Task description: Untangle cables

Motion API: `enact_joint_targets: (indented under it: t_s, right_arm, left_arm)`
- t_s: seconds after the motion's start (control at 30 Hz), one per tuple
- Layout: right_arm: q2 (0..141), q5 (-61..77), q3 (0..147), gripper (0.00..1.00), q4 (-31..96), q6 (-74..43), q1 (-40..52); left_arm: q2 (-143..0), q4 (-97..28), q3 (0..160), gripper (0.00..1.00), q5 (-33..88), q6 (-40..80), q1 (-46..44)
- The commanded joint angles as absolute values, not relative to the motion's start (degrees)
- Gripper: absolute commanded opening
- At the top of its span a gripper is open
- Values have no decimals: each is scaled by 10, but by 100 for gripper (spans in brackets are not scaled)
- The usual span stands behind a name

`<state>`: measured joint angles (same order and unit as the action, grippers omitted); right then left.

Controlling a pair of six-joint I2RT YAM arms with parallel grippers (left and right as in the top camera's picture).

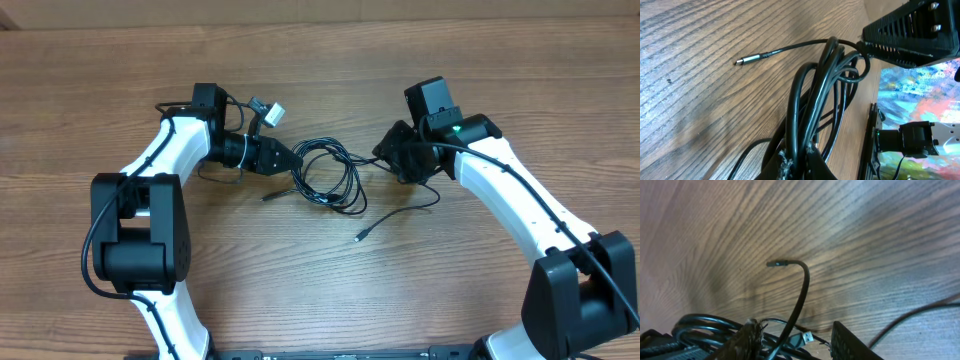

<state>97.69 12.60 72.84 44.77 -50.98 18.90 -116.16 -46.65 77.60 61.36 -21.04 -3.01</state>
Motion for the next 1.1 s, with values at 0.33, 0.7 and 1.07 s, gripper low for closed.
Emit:
enact_joint_targets:
  t_s: [0.33,0.7,1.07]
  right_arm:
    - [982,133,693,45,418,-596,206]
    - [982,165,611,43,268,-645,207]
    - [984,67,601,37,221,-646,207]
  left_arm:
    - [-1165,-465,785,8,642,-223,-31]
    - [-1165,-465,785,8,642,-223,-31]
    - [-1165,-465,785,8,641,-223,-31]
